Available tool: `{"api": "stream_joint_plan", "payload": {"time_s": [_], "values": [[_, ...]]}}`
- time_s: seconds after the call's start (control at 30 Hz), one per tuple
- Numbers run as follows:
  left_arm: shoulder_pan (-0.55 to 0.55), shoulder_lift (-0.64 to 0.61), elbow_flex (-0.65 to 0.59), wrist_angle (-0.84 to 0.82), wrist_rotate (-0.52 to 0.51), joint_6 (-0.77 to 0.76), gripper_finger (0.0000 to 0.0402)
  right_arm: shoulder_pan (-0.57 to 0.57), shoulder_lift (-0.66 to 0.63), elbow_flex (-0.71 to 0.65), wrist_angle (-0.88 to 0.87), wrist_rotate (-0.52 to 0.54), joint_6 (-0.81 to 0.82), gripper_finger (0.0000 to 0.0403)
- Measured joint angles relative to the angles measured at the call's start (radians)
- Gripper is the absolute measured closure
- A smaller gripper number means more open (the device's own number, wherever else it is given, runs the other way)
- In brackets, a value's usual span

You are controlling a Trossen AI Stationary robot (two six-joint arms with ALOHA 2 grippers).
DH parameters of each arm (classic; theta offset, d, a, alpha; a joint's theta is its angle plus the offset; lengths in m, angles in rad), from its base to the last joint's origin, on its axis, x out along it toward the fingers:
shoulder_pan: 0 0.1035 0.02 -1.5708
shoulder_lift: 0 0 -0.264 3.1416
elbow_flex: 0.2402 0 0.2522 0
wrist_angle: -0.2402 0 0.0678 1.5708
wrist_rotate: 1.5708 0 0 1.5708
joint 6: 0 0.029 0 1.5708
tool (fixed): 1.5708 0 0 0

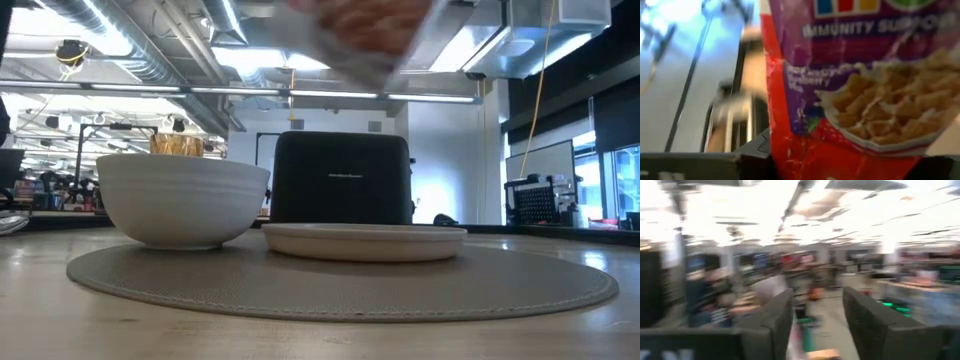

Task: Arrange a breakfast setting
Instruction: Pour the cereal from the cereal box into the white bowl

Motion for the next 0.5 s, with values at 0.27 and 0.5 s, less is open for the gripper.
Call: {"api": "stream_joint_plan", "payload": {"time_s": [0.27, 0.5], "values": [[-0.091, -0.165, 0.0, -0.518, -0.066, -0.074, 0.0244, -0.001, -0.031, -0.004, -0.097, 0.189, -0.025, 0.0186], [-0.223, -0.239, 0.002, -0.559, -0.057, -0.178, 0.0244, -0.001, -0.013, -0.003, -0.135, 0.19, -0.023, 0.0193]]}}
